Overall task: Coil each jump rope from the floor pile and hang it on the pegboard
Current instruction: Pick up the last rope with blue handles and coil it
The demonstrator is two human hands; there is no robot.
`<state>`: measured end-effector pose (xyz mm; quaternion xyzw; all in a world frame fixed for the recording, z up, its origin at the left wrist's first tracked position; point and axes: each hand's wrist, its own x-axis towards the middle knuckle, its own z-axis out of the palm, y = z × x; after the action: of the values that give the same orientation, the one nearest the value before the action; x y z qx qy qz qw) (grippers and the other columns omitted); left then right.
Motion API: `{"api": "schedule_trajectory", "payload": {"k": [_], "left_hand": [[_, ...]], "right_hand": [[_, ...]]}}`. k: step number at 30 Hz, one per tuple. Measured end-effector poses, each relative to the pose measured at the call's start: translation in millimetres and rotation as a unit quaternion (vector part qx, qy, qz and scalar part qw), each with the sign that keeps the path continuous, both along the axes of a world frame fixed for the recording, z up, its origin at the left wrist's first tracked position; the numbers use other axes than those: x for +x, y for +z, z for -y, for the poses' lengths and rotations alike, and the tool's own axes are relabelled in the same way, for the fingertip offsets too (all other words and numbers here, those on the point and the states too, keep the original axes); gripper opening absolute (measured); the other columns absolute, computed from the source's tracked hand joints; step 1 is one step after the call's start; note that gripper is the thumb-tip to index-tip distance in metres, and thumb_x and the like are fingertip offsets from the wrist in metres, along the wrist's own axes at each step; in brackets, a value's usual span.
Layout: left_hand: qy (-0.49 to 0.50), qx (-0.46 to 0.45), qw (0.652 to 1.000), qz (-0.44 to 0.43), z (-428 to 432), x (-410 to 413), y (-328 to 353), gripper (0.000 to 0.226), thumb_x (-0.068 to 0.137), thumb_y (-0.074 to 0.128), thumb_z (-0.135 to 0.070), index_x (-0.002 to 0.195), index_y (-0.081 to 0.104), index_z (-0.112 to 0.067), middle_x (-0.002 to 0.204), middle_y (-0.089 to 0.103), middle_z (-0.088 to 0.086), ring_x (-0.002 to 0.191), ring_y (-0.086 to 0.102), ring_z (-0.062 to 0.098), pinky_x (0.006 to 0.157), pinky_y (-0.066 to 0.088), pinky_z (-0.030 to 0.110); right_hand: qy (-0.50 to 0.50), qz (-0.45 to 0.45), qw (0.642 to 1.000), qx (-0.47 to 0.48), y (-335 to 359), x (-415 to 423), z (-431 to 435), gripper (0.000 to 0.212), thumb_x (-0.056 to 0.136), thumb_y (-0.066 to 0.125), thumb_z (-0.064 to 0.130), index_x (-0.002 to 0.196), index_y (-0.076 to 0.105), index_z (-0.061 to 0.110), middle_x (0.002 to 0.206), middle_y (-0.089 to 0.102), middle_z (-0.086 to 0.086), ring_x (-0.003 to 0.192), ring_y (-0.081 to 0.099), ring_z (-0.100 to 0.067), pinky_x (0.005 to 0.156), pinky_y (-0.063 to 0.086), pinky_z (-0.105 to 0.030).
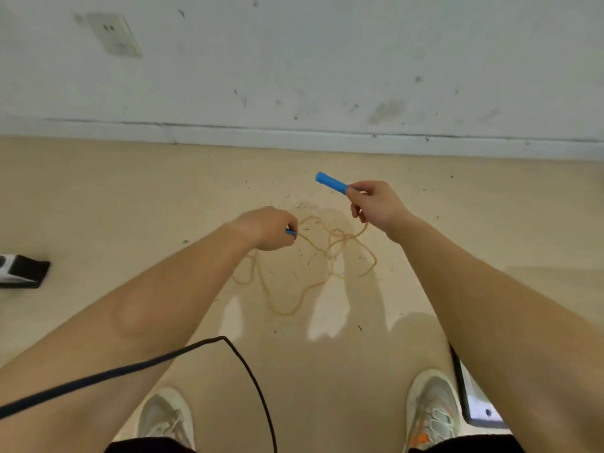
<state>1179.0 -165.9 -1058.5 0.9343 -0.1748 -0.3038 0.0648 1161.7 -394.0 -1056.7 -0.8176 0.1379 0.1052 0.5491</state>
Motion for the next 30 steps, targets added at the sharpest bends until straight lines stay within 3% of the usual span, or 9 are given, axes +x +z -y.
{"api": "schedule_trajectory", "payload": {"k": [5,8,10,12,16,19,23,27,30], "left_hand": [[0.012,-0.005,0.996,0.092,-7.7,-20.0,109.6,0.020,0.095,0.051,-0.041,0.106,0.066,-0.034,0.104,0.059,-0.008,0.093,0.056,0.017,0.077,0.045,0.030],[0.022,-0.017,0.990,0.137,-14.6,-32.6,164.2,0.018,0.094,0.052,-0.043,0.100,0.066,-0.033,0.103,0.063,-0.008,0.092,0.059,0.017,0.080,0.049,0.032],[0.047,-0.066,0.985,0.153,-18.0,-41.7,194.5,0.017,0.092,0.055,-0.045,0.094,0.066,-0.032,0.098,0.065,-0.007,0.087,0.060,0.015,0.079,0.051,0.033],[0.084,-0.139,0.976,0.142,-17.5,-52.8,219.8,0.018,0.092,0.059,-0.043,0.095,0.067,-0.028,0.088,0.065,-0.007,0.079,0.060,0.015,0.068,0.047,0.029],[0.126,-0.233,0.962,0.068,-7.8,-78.0,244.4,0.025,0.089,0.065,-0.040,0.109,0.060,-0.026,0.081,0.071,-0.005,0.060,0.051,0.016,0.050,0.037,0.024],[0.149,-0.281,0.947,0.037,-2.3,-96.4,240.7,0.040,0.089,0.066,-0.040,0.121,0.048,-0.024,0.088,0.076,-0.004,0.061,0.054,0.016,0.055,0.040,0.029],[0.187,-0.387,0.896,-0.114,-0.3,-117.7,227.3,0.046,0.097,0.046,-0.051,0.129,0.051,-0.019,0.099,0.076,0.008,0.070,0.057,0.021,0.064,0.043,0.034],[0.233,-0.453,0.819,-0.264,-1.5,-125.6,205.0,0.075,0.094,0.019,-0.071,0.134,0.051,-0.016,0.114,0.070,0.025,0.077,0.055,0.029,0.069,0.041,0.037],[0.280,-0.473,0.767,-0.331,-3.8,-127.1,187.2,0.078,0.094,0.019,-0.070,0.136,0.050,-0.013,0.119,0.066,0.029,0.077,0.059,0.031,0.068,0.041,0.038]], "right_hand": [[0.011,0.101,0.995,-0.026,118.7,-21.5,-8.2,0.018,0.100,0.055,0.028,0.115,0.063,0.022,0.065,0.055,0.000,0.043,0.041,-0.002,0.045,0.034,-0.016],[0.006,0.148,0.988,-0.036,181.2,-37.7,-9.0,0.018,0.099,0.055,0.029,0.113,0.064,0.022,0.066,0.054,0.001,0.049,0.043,-0.004,0.043,0.033,-0.012],[0.010,0.162,0.986,-0.038,214.1,-49.0,-8.7,0.018,0.099,0.053,0.029,0.109,0.066,0.020,0.065,0.054,0.002,0.046,0.041,-0.004,0.043,0.032,-0.014],[0.018,0.163,0.985,-0.043,235.6,-60.3,-9.2,0.021,0.098,0.053,0.032,0.104,0.066,0.017,0.066,0.055,0.004,0.047,0.039,-0.006,0.046,0.032,-0.019],[0.038,0.150,0.988,0.021,244.8,-89.0,-18.3,0.015,0.097,0.059,0.031,0.105,0.064,0.019,0.076,0.053,0.001,0.060,0.042,-0.015,0.049,0.035,-0.025],[0.051,0.143,0.987,0.044,230.6,-111.0,-28.5,0.015,0.097,0.061,0.030,0.109,0.065,0.023,0.089,0.056,0.002,0.074,0.054,-0.013,0.059,0.045,-0.026],[0.097,0.147,0.983,0.051,203.2,-128.1,-38.1,0.015,0.100,0.057,0.031,0.109,0.066,0.023,0.105,0.064,0.000,0.092,0.061,-0.014,0.081,0.050,-0.031],[0.146,0.137,0.980,0.010,175.7,-137.1,-47.2,0.017,0.103,0.050,0.033,0.108,0.060,0.020,0.100,0.069,-0.013,0.084,0.069,-0.019,0.087,0.052,-0.034],[0.173,0.137,0.973,-0.066,160.9,-136.1,-51.1,0.015,0.104,0.045,0.031,0.109,0.056,0.021,0.084,0.064,-0.007,0.071,0.059,-0.017,0.076,0.050,-0.032]]}}
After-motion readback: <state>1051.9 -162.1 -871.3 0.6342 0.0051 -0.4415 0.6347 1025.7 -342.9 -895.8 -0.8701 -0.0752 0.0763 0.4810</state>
